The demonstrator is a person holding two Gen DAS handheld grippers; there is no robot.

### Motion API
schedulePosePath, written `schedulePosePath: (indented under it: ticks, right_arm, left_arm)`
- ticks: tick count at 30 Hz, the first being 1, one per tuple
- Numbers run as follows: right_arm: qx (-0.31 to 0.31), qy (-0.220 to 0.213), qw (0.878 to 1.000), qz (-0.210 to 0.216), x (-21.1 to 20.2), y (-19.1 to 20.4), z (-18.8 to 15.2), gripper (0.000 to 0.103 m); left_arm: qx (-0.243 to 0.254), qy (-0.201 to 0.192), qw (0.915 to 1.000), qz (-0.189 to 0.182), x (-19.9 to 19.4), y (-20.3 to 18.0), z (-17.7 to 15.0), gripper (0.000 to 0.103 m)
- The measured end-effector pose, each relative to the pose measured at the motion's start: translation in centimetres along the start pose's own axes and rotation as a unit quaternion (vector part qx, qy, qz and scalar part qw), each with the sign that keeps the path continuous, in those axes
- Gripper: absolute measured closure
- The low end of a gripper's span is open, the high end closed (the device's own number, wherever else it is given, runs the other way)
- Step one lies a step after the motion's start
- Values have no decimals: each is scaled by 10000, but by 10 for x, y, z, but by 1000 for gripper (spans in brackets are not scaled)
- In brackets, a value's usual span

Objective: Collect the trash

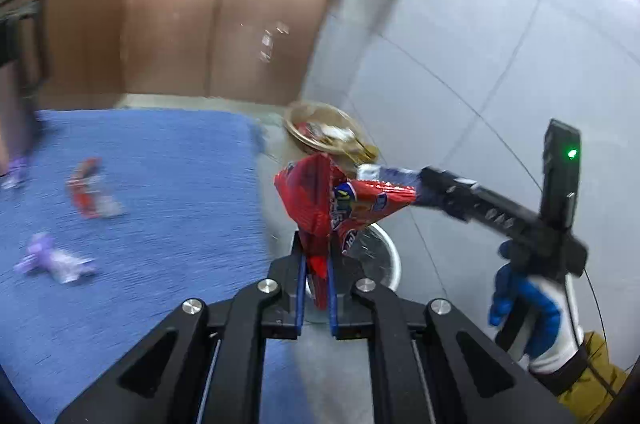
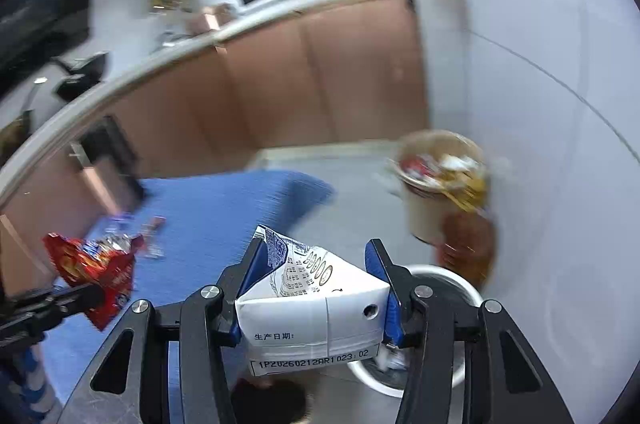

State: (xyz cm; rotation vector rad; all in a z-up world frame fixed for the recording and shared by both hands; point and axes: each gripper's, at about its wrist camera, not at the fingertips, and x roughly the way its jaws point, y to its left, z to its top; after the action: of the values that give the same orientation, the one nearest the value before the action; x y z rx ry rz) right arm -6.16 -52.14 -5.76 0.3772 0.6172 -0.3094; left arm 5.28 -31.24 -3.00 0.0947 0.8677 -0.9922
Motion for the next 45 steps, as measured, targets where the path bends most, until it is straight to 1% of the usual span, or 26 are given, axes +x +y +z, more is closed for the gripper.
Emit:
schedulePosePath:
  ticks: [4, 7, 10, 14, 15, 16, 18, 19, 20, 23, 27, 30, 33, 38, 41, 45]
  right_arm:
    - [256, 280, 9987, -336, 25, -39, -17, 55]
    - [365, 509, 9966, -531, 47, -62, -27, 55]
    - [475, 718, 9939, -696, 67, -84, -41, 55]
    - [524, 939, 9911, -779, 94, -100, -53, 54]
    - [524, 975, 9904, -827, 100, -103, -56, 52]
    - [530, 1005, 9896, -884, 103, -105, -59, 44]
    - [565, 1036, 9885, -945, 107, -110, -65, 32]
    - [578, 1058, 9878, -988, 108, -112, -68, 31]
    - [589, 1075, 9872, -1019, 107, -112, -71, 31]
    - [667, 1121, 9858, -1056, 107, -116, -78, 29]
    - [772, 1171, 9841, -1087, 106, -120, -86, 24]
    - [789, 1163, 9844, -1056, 103, -117, -87, 23]
    - [741, 1065, 9868, -972, 95, -105, -81, 22]
    - [574, 720, 9930, -737, 66, -77, -63, 19]
    - [456, 423, 9963, -600, 43, -57, -50, 13]
    - [345, 9, 9987, -385, 10, -29, -35, 1]
  left_arm:
    - [184, 322, 9992, -156, 56, -32, 15, 95]
    - [194, 530, 9981, -240, 92, -44, 23, 95]
    - [136, 674, 9973, -252, 121, -47, 26, 95]
    - [-43, 827, 9961, -317, 156, -47, 33, 92]
    - [-86, 905, 9952, -372, 166, -48, 35, 91]
    - [-101, 952, 9946, -408, 172, -49, 36, 89]
    - [-86, 1017, 9938, -449, 181, -51, 38, 78]
    - [-76, 1015, 9938, -441, 183, -52, 38, 68]
    - [-85, 1000, 9940, -428, 185, -53, 39, 60]
    - [-134, 995, 9938, -476, 188, -54, 41, 59]
    - [-85, 934, 9948, -394, 179, -53, 40, 59]
    - [-135, 856, 9957, -321, 163, -49, 38, 59]
    - [-97, 715, 9972, -205, 141, -46, 36, 59]
    - [15, 384, 9993, -16, 91, -44, 31, 59]
    - [2, 183, 9998, 96, 59, -39, 26, 59]
    - [-58, -50, 9997, 253, 19, -30, 16, 59]
